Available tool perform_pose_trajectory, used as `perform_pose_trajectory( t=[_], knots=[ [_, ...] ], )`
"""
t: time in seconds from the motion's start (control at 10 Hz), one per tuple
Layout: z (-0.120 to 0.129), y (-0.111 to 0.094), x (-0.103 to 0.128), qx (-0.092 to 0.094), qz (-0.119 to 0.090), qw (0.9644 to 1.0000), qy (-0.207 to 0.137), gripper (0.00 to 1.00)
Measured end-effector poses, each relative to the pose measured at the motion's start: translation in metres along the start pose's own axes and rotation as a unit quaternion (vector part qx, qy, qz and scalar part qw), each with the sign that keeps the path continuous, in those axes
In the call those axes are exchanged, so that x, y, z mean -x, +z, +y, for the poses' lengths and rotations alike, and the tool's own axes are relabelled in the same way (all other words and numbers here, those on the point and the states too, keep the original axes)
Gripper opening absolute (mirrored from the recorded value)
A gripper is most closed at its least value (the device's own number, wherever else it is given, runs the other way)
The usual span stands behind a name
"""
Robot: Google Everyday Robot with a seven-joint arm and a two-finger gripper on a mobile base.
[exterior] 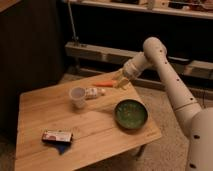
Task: Place the pepper in the ceramic cup
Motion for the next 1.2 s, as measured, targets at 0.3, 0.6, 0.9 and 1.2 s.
perform_pose_trajectory(
  t=[0.3, 0.6, 0.9, 1.2],
  knots=[
    [0.000, 0.001, -0.002, -0.001, 0.000, 1.0000, -0.001, 0.00],
    [0.003, 0.014, -0.014, 0.005, 0.019, 0.9997, -0.016, 0.00],
    [0.009, 0.033, -0.035, -0.002, 0.036, 0.9984, -0.043, 0.00],
    [0.009, 0.032, -0.034, -0.001, 0.036, 0.9984, -0.043, 0.00]
  ],
)
